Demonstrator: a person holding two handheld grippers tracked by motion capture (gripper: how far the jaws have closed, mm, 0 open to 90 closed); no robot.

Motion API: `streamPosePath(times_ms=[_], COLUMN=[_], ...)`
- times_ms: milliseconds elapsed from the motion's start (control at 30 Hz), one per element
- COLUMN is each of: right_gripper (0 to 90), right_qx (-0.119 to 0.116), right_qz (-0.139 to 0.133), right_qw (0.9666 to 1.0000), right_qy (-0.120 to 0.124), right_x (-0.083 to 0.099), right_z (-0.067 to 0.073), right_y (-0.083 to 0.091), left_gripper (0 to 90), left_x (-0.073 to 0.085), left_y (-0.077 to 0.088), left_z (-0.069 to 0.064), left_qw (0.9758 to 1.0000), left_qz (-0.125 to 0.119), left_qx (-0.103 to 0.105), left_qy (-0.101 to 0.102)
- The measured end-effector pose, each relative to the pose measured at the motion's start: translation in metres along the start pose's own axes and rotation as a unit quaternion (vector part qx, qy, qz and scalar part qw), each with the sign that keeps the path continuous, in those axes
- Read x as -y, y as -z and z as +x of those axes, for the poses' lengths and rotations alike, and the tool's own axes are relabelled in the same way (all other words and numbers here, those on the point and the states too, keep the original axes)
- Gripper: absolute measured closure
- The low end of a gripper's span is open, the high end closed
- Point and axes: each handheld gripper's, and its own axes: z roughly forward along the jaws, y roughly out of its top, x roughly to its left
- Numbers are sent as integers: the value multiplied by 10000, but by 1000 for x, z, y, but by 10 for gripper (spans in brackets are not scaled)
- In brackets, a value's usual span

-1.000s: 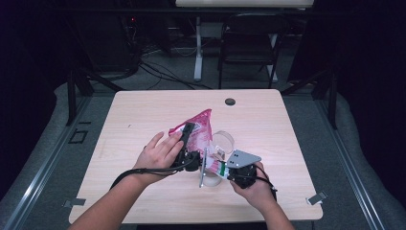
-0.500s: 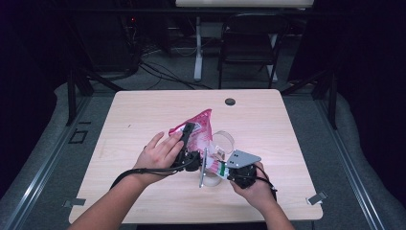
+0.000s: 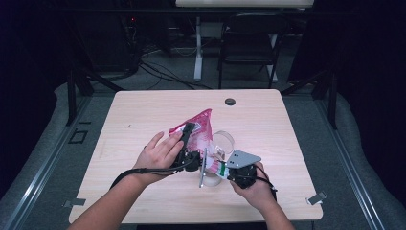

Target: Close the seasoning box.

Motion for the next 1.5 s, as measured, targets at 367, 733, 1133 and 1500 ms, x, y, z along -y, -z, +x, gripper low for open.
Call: streamPosePath(times_ms=[367, 733, 1133, 1500], right_gripper=[900, 900, 900, 900], right_qx=[-9, -2, -7, -21], right_qz=[-7, 4, 16, 20], right_qw=[10000, 10000, 10000, 10000], right_qy=[-9, -2, -8, -6], right_x=[0, 0, 1, 1], right_z=[0, 0, -1, -1], right_y=[0, 0, 0, -1], left_gripper=[632, 631, 632, 631], left_x=[-1, -1, -2, -2], left_y=[1, 2, 3, 4], left_z=[2, 1, 1, 1], left_qw=[10000, 10000, 10000, 10000], left_qz=[-12, -26, -2, -7], left_qx=[-40, -48, -27, -15], left_qy=[-35, -24, 17, 21])
